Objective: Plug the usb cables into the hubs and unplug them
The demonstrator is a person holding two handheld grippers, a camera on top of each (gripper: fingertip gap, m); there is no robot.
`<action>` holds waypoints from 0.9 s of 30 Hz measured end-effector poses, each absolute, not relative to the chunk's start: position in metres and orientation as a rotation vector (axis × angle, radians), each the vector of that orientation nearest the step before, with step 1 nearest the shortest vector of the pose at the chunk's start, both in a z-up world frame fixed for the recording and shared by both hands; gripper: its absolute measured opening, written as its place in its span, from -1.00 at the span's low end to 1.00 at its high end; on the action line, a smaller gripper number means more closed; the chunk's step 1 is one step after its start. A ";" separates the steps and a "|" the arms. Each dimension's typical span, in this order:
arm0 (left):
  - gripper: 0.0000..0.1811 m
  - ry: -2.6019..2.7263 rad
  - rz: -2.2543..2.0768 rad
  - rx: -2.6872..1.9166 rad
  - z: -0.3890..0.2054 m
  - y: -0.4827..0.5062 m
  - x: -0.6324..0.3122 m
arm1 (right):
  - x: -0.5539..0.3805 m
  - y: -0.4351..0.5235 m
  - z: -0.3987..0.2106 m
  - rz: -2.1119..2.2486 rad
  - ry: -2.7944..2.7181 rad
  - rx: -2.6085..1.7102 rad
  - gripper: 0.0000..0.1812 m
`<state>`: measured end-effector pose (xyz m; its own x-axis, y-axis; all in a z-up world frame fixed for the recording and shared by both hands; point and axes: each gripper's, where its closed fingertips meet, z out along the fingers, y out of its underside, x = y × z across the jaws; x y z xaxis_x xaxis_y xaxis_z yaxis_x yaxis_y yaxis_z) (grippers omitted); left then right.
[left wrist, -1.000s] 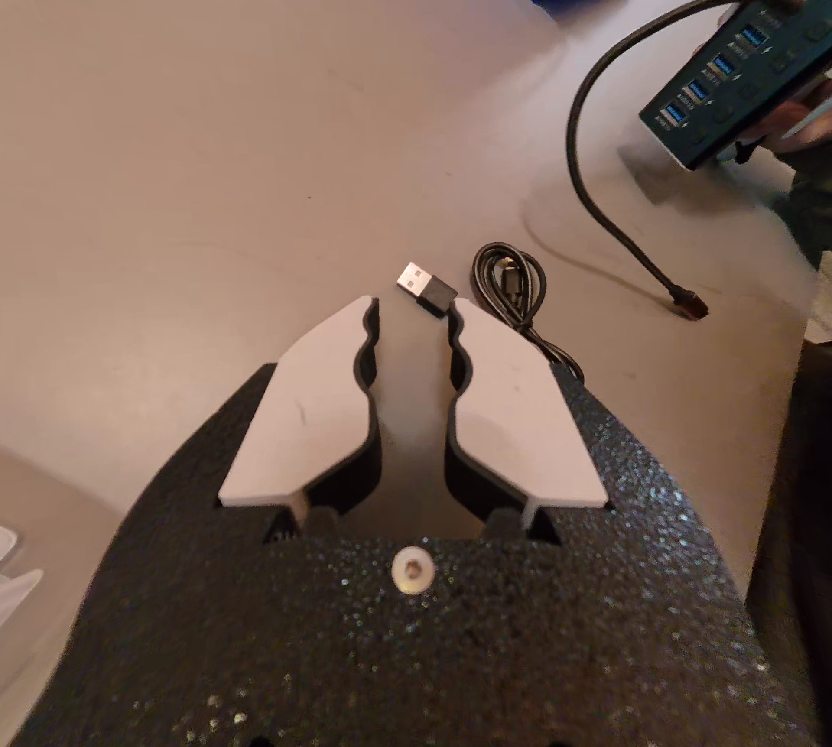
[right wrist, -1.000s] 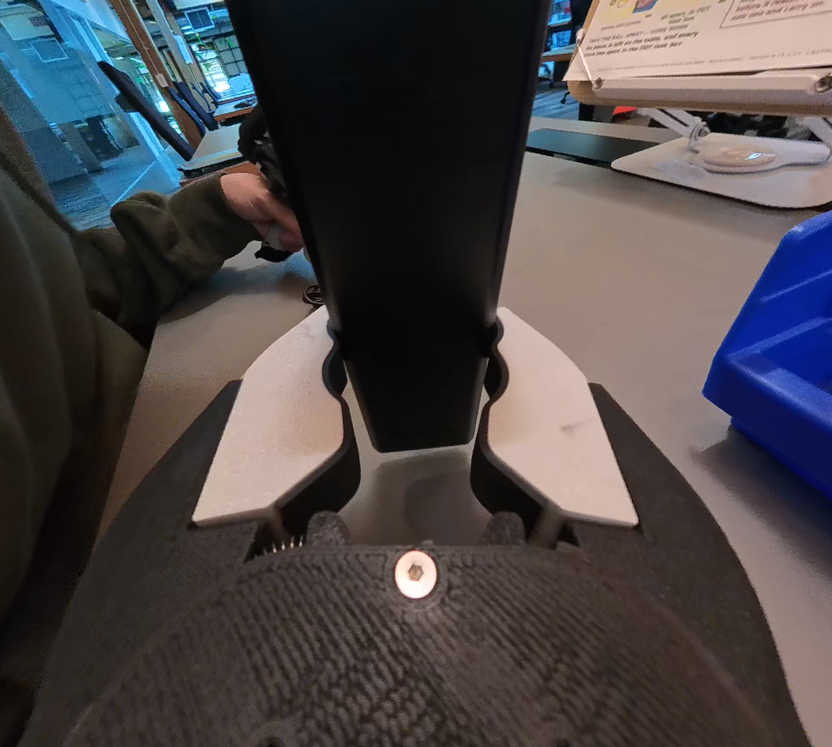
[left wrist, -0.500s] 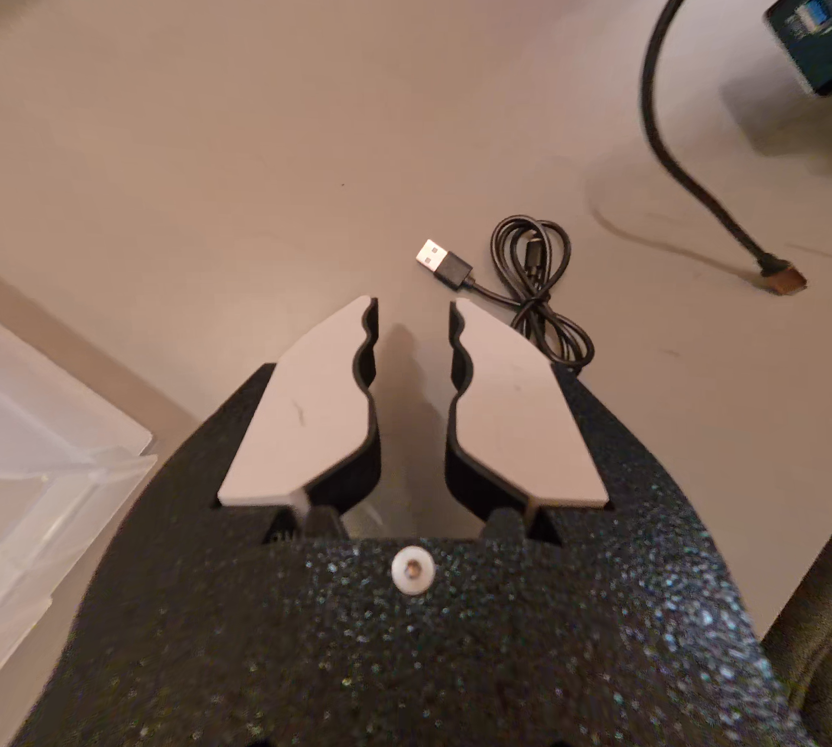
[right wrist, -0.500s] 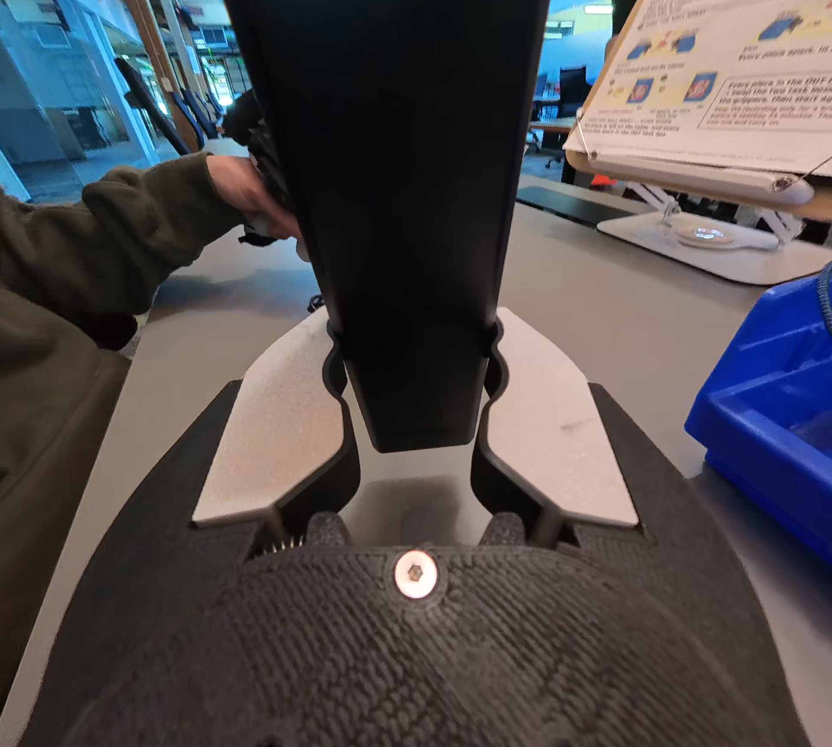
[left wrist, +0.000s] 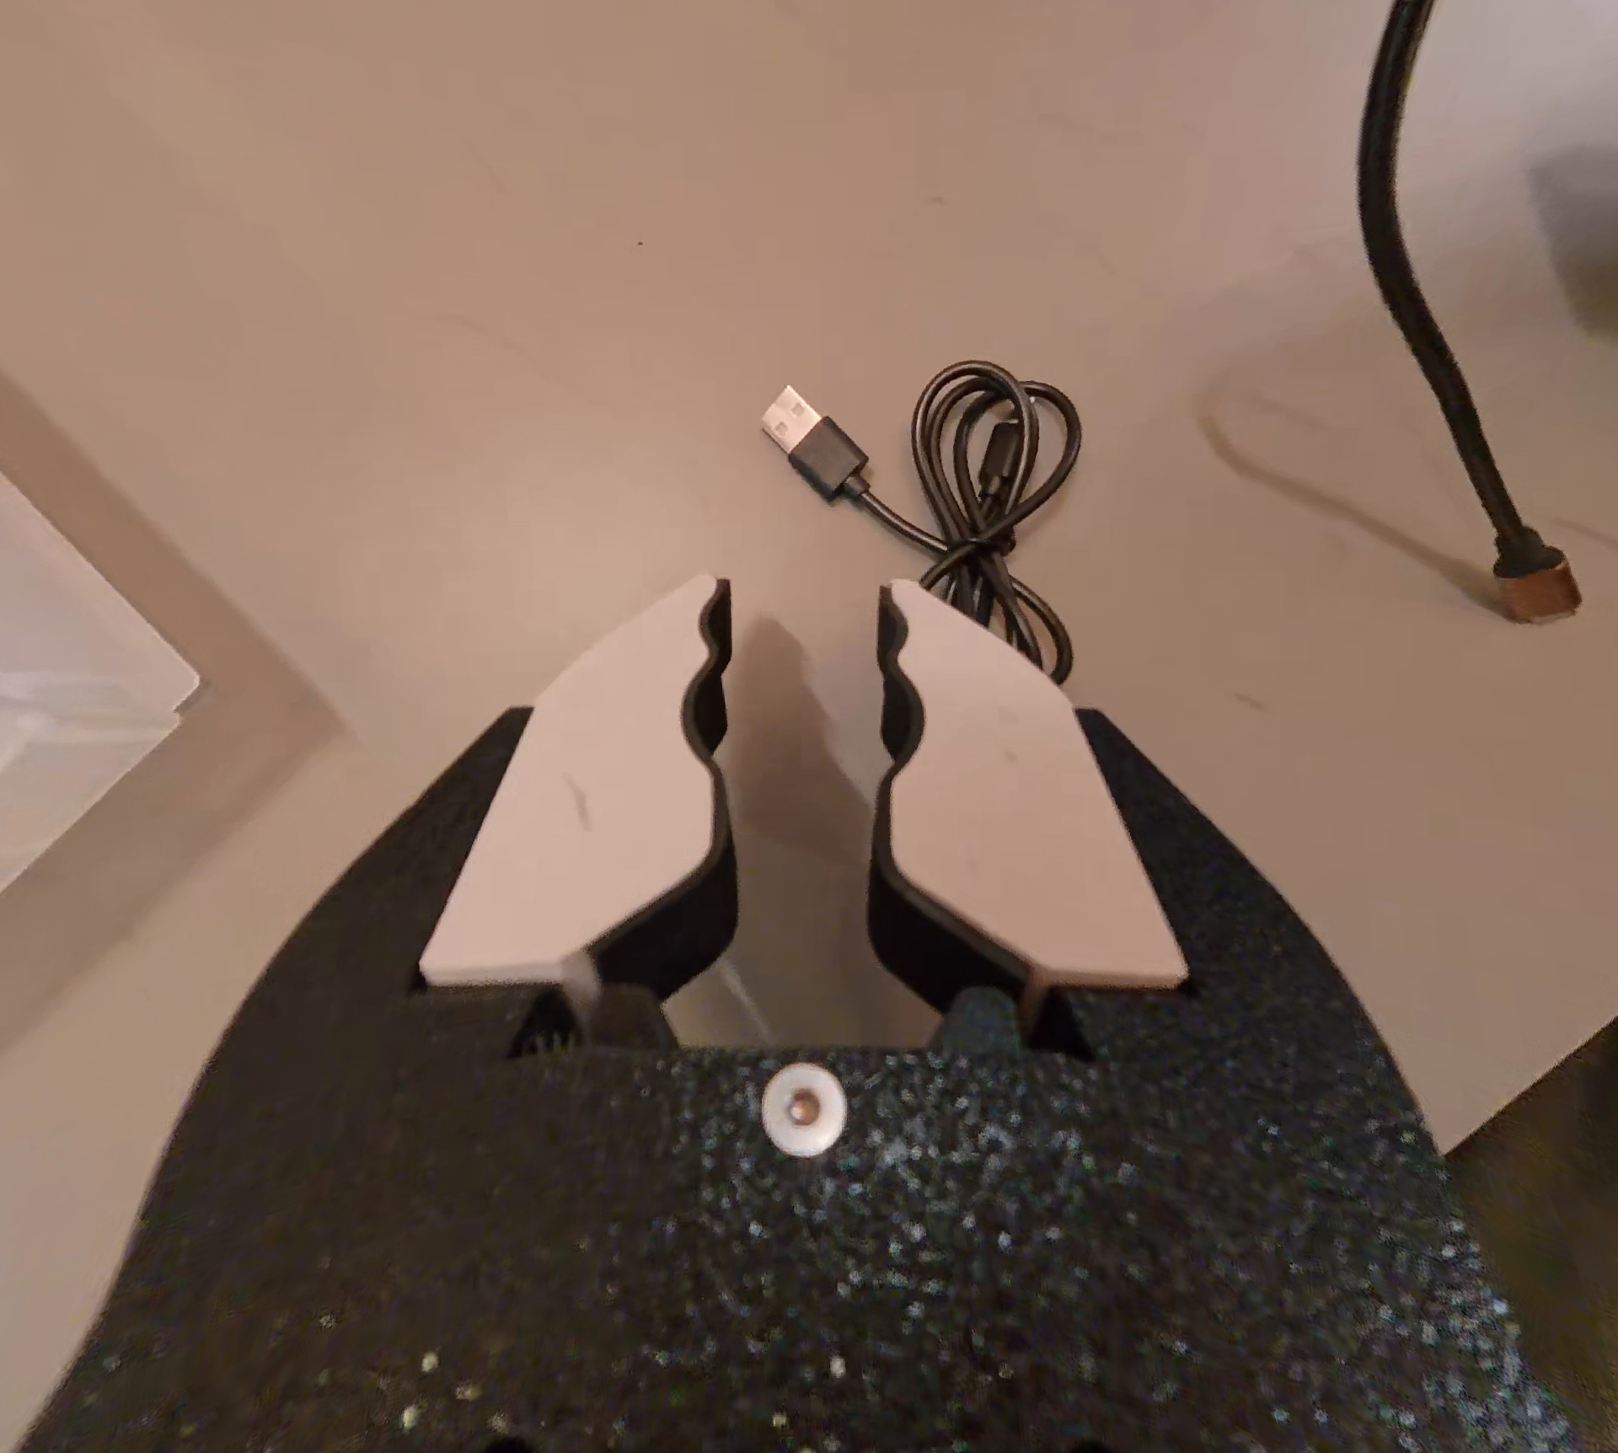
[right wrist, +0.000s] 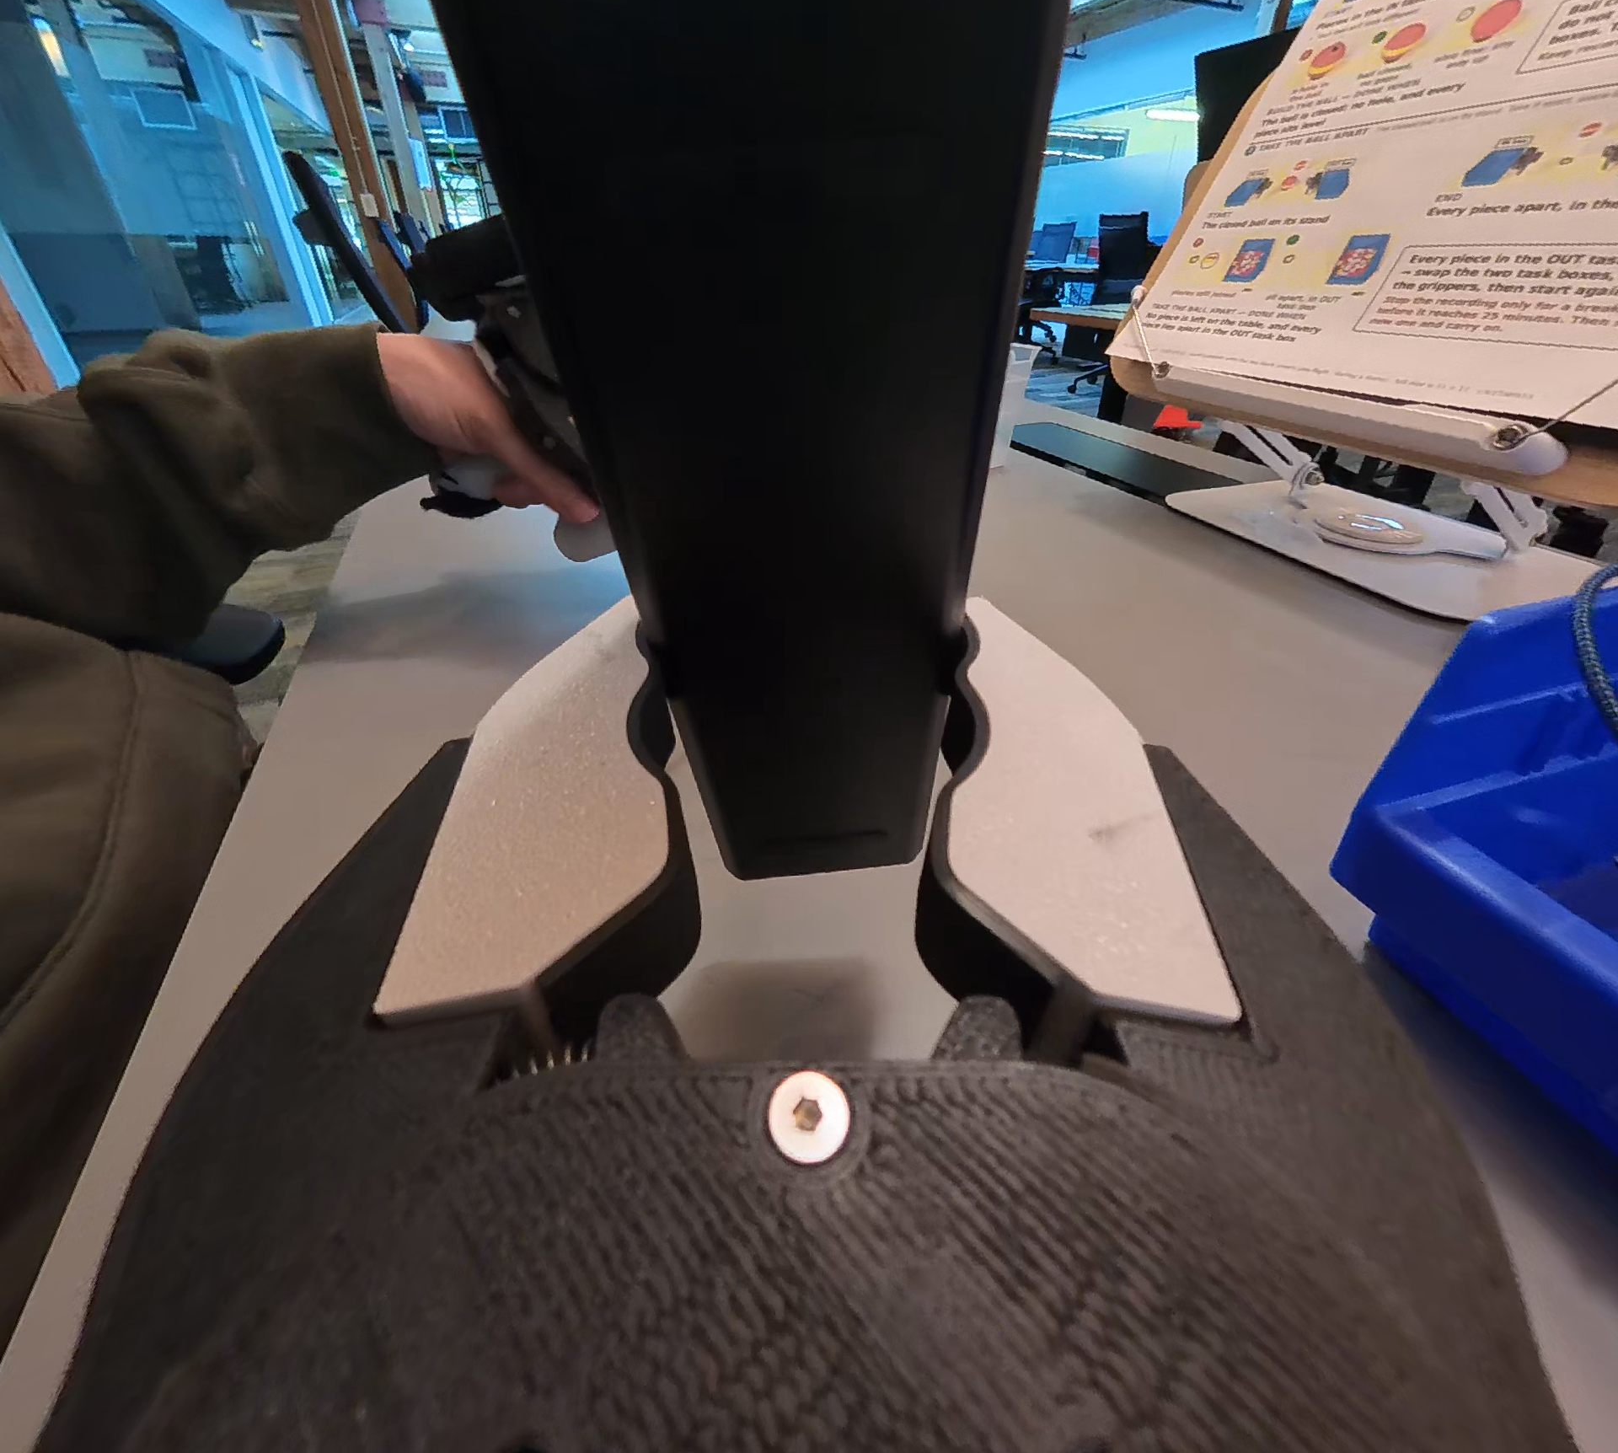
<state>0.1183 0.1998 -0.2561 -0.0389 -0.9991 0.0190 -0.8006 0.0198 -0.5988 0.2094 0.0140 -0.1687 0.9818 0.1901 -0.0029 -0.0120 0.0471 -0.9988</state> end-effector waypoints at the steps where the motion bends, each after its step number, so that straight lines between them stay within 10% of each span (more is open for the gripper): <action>1: -0.66 1.883 -0.652 -1.844 -0.256 0.199 0.119 | 0.208 0.014 -0.169 0.156 -0.150 -1.517 -0.34; 14: -0.67 1.925 -0.612 -1.699 -0.217 0.192 0.167 | 0.216 0.007 -0.161 0.185 -0.104 -1.449 -0.34; 21: -0.46 2.274 -0.724 -0.915 -0.106 0.087 0.354 | 0.224 -0.001 -0.153 0.211 -0.056 -1.378 -0.34; 27: -0.48 2.584 -0.332 -0.419 -0.166 0.022 0.504 | 0.229 -0.006 -0.150 0.211 -0.027 -1.338 -0.34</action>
<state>0.5037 0.0221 -0.1662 -0.8290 -0.3521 -0.4345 -0.2309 0.9231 -0.3076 0.2285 -0.0057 -0.1497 0.9806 0.1676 -0.1019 -0.1372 0.2147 -0.9670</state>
